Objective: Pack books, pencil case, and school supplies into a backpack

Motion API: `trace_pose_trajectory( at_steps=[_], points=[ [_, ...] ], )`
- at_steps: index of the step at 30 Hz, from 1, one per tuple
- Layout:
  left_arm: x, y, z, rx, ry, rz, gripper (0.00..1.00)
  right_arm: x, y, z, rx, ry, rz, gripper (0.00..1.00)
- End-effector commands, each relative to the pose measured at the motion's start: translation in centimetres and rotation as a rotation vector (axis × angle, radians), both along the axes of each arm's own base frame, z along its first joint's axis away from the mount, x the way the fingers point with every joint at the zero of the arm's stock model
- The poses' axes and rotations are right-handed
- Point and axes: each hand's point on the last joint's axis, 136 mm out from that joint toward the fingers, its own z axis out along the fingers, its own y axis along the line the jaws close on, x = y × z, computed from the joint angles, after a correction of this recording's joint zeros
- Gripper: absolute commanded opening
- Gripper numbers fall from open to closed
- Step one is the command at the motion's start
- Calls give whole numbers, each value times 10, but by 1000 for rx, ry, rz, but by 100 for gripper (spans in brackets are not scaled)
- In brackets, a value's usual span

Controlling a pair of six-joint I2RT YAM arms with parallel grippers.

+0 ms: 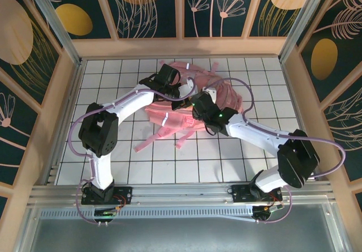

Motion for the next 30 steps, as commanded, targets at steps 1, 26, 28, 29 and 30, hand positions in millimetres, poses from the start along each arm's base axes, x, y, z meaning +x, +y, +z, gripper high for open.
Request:
trace_pose_trajectory(
  at_steps=[1,26,28,29,30],
  points=[
    [-19,-16,31,-128,24,-95,0,16,-1,8,1,-39,-40,40],
    [-32,-16,35,-149,49,-144,0,1,18,9,207,24,125,44],
    [-40,-15,39,-165,57,-176,0,9,16,6,221,24,97,44],
    [-45,-14,40,-169,62,-189,0,13,15,4,234,28,88,44],
    [-49,-12,41,-172,64,-200,0,17,11,3,240,30,56,44]
  ],
)
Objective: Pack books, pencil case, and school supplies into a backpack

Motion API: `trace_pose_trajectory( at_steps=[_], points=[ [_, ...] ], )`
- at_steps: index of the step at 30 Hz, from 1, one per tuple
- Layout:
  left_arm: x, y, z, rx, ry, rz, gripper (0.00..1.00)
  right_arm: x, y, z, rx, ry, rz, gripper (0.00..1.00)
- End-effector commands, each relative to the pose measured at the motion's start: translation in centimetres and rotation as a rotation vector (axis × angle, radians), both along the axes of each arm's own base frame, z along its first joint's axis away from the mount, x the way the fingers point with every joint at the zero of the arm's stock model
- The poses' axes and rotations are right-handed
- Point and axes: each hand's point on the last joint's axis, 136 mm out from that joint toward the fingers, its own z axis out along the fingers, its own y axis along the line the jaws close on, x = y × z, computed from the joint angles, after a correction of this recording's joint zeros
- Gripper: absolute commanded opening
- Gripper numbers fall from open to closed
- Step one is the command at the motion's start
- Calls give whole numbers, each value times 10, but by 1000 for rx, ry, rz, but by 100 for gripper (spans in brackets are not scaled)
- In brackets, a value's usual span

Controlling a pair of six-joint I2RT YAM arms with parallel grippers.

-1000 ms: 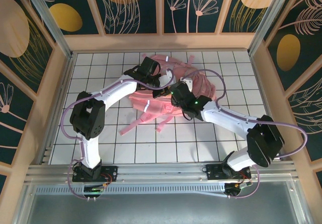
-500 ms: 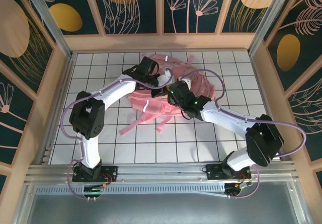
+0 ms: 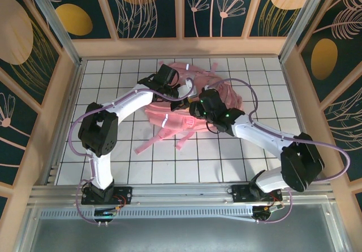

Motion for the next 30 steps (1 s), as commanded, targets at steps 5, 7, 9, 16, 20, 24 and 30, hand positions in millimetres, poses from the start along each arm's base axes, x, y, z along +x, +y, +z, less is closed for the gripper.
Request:
trace_pose_trajectory(
  at_steps=[5,7,9,16,20,24,30],
  points=[
    [-56,-10,45,-176,45,-181,0,30,-12,-9,40,22,-150,34],
    [-55,-8,42,-167,36,-162,0,30,-10,-11,35,38,-151,26],
    [-50,-6,40,-153,23,-135,0,27,-12,-13,8,56,-171,19],
    [-35,-4,37,-123,-33,-73,0,14,-36,-5,-58,75,-258,3],
    [-25,-1,30,-85,-64,-30,0,8,-47,4,-107,57,-258,0],
    [-15,8,17,-37,-117,21,0,4,-57,10,-125,47,-246,0],
    [-7,22,0,45,-200,51,0,0,-73,5,-145,98,-205,0]
  ],
)
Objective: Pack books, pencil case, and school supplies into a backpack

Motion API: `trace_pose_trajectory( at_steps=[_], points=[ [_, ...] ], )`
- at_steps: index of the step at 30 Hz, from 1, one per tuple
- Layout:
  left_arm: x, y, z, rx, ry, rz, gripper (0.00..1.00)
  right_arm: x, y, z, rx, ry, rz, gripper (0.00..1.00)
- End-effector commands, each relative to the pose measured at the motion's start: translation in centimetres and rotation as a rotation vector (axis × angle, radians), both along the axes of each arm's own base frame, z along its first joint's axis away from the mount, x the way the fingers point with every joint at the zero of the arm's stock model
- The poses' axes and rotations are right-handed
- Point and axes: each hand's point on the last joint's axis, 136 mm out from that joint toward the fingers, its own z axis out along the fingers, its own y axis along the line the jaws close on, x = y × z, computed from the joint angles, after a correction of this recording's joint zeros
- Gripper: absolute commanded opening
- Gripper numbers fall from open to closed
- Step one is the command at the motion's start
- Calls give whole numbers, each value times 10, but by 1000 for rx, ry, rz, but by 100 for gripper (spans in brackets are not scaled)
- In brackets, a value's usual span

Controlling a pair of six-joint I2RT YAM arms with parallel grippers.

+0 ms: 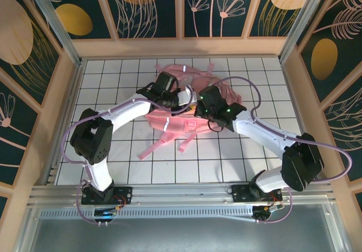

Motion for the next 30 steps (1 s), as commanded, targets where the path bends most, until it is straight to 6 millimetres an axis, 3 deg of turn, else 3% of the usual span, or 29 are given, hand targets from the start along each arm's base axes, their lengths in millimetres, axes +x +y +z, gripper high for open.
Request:
trace_pose_trajectory(
  at_steps=[1,4,11,15,18,20,22,26,30],
  points=[
    [2,23,-6,80,-42,31,0,7,-59,-1,-135,-2,-107,0],
    [7,32,-15,133,-70,50,0,2,-59,-3,-91,50,-48,0],
    [4,47,-27,205,-115,28,0,-3,-95,-11,-55,136,-35,0],
    [-3,60,-34,257,-170,-9,0,7,-112,-17,-15,135,-49,0],
    [-11,69,-22,238,-225,-50,0,18,-114,-16,31,102,-20,0],
    [-11,72,-15,203,-220,-44,0,21,-102,-8,78,75,46,0],
    [-14,69,-10,185,-182,-58,0,15,-85,3,115,27,134,20],
    [-16,60,-9,157,-95,-64,0,-7,-60,16,70,-37,250,27],
    [-16,52,-5,107,-23,-44,5,-31,-11,19,104,-51,344,34]
  ],
)
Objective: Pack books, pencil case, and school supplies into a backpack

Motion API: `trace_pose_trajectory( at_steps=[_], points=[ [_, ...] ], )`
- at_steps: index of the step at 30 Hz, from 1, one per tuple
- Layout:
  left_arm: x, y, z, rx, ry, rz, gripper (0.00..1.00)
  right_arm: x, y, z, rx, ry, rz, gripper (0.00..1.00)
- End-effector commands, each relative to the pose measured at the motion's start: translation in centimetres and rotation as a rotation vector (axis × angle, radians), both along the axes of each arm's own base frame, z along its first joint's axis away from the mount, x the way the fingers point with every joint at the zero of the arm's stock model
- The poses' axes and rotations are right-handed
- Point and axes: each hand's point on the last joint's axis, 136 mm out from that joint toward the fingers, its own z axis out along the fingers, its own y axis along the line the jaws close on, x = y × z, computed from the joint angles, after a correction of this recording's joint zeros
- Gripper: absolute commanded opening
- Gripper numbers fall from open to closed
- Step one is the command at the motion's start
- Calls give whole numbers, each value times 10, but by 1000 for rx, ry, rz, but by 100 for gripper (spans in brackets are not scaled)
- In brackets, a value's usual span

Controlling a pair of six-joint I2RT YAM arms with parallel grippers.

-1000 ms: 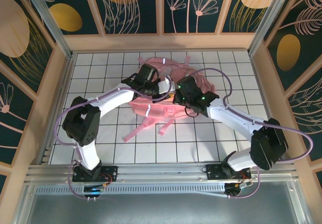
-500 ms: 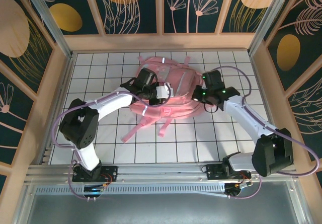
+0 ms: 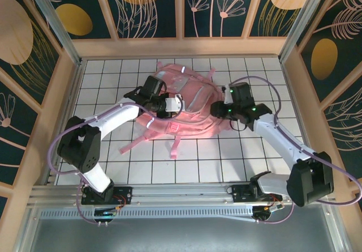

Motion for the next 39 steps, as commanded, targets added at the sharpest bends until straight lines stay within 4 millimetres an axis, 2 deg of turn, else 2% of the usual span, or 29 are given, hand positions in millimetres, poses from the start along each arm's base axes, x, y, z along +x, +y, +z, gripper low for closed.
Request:
trace_pose_trajectory(
  at_steps=[1,2,4,6,9,15,21,23,24,30,35,39],
  points=[
    [-9,-9,11,-74,111,-4,13,-18,39,6,60,-39,77,35],
    [-14,-10,14,-81,116,-25,17,-22,49,6,80,-40,86,36],
    [-26,-12,17,-92,99,-79,21,-22,57,0,88,-22,58,37],
    [-37,-14,15,-83,57,-118,27,-17,57,-11,51,-11,16,40],
    [-46,-20,12,-67,12,-157,30,-13,56,-20,-12,-18,-19,42],
    [-34,-27,12,-67,-37,-106,33,-10,45,-24,-99,-38,-77,42],
    [-8,-30,-6,40,-119,-20,32,-17,44,-29,-75,-23,-97,42],
    [-8,-35,-4,41,-129,-35,32,-18,42,-28,-58,-26,-116,42],
    [-10,-38,-15,57,-116,-54,32,-19,41,-27,-50,-31,-123,42],
    [-24,-51,-32,107,-153,-126,35,-19,27,-25,-42,-37,-166,42],
    [-28,-53,-30,117,-173,-146,53,-18,14,-23,-15,-34,-195,42],
    [-24,-50,-35,149,-184,-136,56,-16,5,-19,-2,-44,-214,42]
  ],
)
